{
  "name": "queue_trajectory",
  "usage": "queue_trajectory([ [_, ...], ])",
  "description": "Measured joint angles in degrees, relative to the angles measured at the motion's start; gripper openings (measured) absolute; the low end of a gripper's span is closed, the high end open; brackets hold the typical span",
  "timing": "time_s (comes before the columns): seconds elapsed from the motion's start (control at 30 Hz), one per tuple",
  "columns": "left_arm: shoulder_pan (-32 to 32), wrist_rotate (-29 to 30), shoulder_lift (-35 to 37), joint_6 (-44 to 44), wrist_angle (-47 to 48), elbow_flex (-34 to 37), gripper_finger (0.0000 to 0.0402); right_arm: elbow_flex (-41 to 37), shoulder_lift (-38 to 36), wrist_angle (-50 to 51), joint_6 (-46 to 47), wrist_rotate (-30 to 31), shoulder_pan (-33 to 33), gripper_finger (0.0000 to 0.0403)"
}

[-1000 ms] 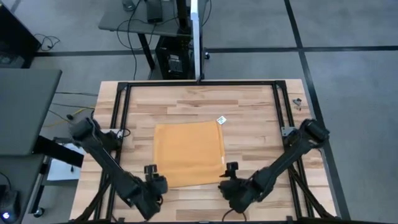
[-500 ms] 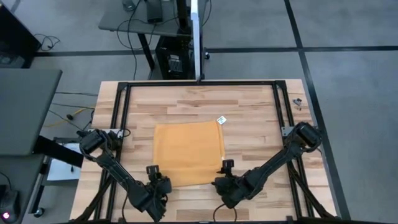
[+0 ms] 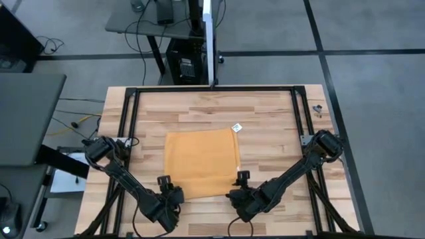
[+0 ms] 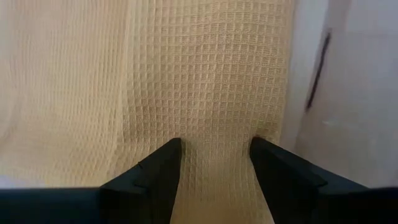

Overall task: Roll towel
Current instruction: Roll the yellow towel

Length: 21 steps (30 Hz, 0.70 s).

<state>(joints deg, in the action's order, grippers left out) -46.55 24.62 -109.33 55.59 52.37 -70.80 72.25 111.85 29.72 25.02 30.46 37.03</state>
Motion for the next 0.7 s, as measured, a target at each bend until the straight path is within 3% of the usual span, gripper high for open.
queue_trajectory([
  [0.27,-1.03,-0.06,1.45,0.23,-1.64,-1.52,0.0182,0.0,0.0,-0.16,0.03,-0.44,-0.02,0.0228],
  [0.53,-1.07,-0.65,1.43,-0.09,-9.49,4.02,0.0182,0.0,0.0,-0.75,0.46,-0.44,-0.02,0.0228],
  [0.7,-0.33,2.48,1.43,1.52,-3.39,4.79,0.0182,-0.02,0.0,-1.3,0.45,-0.44,0.01,0.0228],
])
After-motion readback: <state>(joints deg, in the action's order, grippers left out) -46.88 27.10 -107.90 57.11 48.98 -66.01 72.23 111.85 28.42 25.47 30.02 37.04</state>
